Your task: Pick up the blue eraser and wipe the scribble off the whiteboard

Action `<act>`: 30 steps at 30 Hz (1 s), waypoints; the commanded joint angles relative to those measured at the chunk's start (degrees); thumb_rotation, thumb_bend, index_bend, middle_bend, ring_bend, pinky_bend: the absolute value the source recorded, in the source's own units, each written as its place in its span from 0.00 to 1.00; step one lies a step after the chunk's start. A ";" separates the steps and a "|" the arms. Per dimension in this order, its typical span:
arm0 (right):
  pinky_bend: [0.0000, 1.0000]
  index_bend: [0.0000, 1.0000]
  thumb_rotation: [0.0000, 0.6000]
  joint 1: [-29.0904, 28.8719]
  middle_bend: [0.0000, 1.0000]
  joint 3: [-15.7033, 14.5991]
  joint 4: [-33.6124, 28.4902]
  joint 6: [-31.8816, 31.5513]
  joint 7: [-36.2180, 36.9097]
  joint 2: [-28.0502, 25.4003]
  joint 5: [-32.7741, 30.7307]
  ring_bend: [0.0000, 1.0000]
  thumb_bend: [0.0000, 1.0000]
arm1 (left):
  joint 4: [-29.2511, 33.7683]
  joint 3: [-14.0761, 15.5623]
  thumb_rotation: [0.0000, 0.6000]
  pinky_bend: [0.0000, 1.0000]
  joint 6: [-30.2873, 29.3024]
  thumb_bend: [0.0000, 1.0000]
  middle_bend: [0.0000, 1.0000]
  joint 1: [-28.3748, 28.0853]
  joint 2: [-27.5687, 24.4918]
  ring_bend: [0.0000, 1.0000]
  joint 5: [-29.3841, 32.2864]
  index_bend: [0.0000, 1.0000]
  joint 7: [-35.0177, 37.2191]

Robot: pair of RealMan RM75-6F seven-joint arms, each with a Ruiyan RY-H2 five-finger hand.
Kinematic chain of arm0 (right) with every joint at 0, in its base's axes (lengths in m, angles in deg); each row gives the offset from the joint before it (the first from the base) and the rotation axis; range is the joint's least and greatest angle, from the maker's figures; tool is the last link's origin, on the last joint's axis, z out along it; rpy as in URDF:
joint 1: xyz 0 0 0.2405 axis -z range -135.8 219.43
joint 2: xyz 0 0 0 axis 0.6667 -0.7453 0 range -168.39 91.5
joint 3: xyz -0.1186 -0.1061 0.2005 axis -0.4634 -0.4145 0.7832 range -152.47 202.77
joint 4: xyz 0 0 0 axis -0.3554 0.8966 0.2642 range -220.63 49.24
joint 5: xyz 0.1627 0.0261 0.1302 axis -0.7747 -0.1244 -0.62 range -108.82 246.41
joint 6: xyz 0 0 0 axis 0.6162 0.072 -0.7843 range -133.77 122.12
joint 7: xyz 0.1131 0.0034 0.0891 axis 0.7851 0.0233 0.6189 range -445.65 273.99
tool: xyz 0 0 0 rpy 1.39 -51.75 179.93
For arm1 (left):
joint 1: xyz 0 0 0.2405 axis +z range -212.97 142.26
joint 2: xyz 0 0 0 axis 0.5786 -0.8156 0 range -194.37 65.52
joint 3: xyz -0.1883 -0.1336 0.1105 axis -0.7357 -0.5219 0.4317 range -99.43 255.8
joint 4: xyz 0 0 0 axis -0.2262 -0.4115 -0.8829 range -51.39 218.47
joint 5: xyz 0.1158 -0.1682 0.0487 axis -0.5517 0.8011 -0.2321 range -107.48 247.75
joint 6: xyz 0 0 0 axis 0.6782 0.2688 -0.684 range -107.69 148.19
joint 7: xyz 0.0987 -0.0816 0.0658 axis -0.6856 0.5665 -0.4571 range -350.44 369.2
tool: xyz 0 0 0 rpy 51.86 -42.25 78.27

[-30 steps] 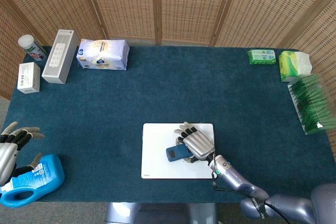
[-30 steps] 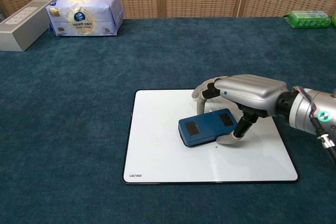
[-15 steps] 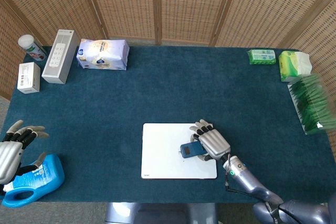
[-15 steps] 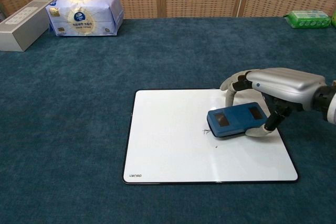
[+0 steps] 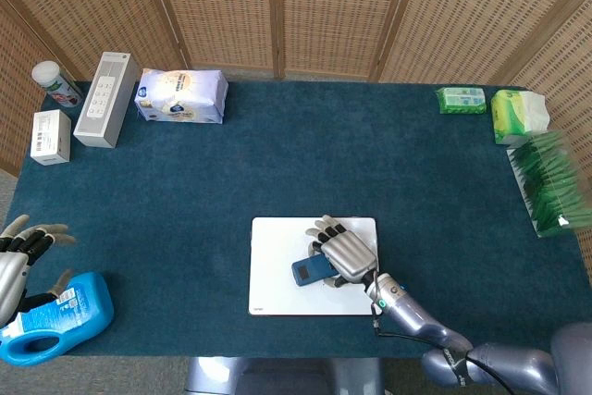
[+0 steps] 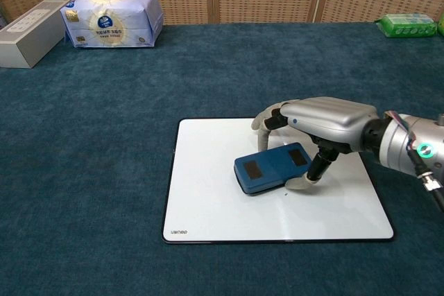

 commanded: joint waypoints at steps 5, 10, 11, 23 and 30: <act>0.00 0.56 1.00 -0.94 0.17 0.36 1.15 1.06 -0.90 1.35 -1.37 0.00 0.21 | -0.06 0.07 1.00 0.08 -0.04 0.43 0.27 0.14 -0.17 0.23 0.05 0.34 0.15; 0.00 0.56 1.00 -0.08 0.18 -0.48 0.44 0.30 -1.04 0.27 -1.61 0.00 0.21 | 0.15 -0.04 1.00 0.07 0.14 0.43 0.26 -0.06 -0.07 0.22 -0.09 0.34 -0.14; 0.00 0.56 1.00 0.08 0.18 -0.61 0.20 0.08 -1.09 0.03 -1.56 0.00 0.21 | 0.20 -0.08 1.00 0.07 0.20 0.43 0.26 -0.13 -0.04 0.22 -0.12 0.34 -0.21; 0.00 0.56 1.00 4.23 0.18 -3.29 -4.48 -4.80 -1.60 -4.31 -0.93 0.00 0.21 | 0.66 -0.62 1.00 0.07 1.85 0.43 0.26 -1.62 0.65 0.22 -0.44 0.34 -1.29; 0.00 0.56 1.00 4.71 0.18 -3.64 -5.34 -5.07 -1.97 -4.45 -0.45 0.00 0.21 | 0.52 -0.63 1.00 0.07 2.21 0.43 0.26 -1.91 0.83 0.22 -0.33 0.34 -1.26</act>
